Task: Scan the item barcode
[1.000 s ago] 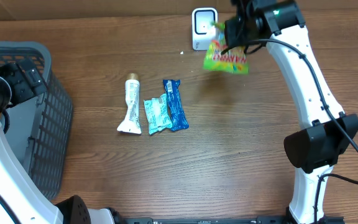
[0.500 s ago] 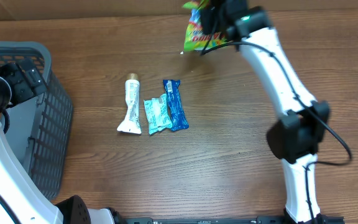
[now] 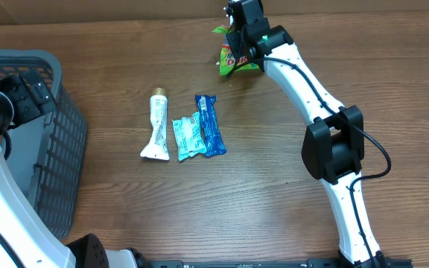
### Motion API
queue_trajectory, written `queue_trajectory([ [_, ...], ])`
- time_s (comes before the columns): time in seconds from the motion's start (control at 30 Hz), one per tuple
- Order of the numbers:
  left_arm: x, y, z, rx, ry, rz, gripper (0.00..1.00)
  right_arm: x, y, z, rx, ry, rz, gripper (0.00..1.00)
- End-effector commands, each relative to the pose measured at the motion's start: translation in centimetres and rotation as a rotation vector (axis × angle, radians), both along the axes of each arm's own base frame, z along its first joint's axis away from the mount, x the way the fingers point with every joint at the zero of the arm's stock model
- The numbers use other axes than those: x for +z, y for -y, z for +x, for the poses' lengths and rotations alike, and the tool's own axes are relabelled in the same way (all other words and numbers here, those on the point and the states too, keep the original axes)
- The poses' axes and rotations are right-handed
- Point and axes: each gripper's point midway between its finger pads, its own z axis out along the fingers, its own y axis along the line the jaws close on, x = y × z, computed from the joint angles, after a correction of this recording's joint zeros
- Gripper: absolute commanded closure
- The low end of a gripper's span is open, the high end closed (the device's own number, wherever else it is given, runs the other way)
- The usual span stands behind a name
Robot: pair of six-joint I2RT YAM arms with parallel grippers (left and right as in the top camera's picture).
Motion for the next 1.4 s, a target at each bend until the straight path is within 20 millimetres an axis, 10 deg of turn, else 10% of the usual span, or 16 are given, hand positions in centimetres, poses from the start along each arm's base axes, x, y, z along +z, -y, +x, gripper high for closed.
queue_trajectory([
  [0.0, 0.4, -0.1, 0.0, 0.013, 0.018, -0.005, 0.00, 2.7, 0.3, 0.9, -0.011, 0.072, 0.004, 0.96],
  [0.73, 0.4, -0.1, 0.0, 0.013, 0.018, -0.005, 0.00, 1.0, 1.6, -0.8, -0.046, -0.051, 0.011, 0.97],
  [1.17, 0.4, -0.1, 0.0, 0.013, 0.018, -0.005, 0.01, 8.7, 0.5, -11.4, 0.067, -0.394, 0.233, 0.96],
  [1.37, 0.4, -0.1, 0.0, 0.013, 0.018, -0.005, 0.00, 12.2, 4.6, -16.0, -0.042, -0.511, 0.274, 0.97],
])
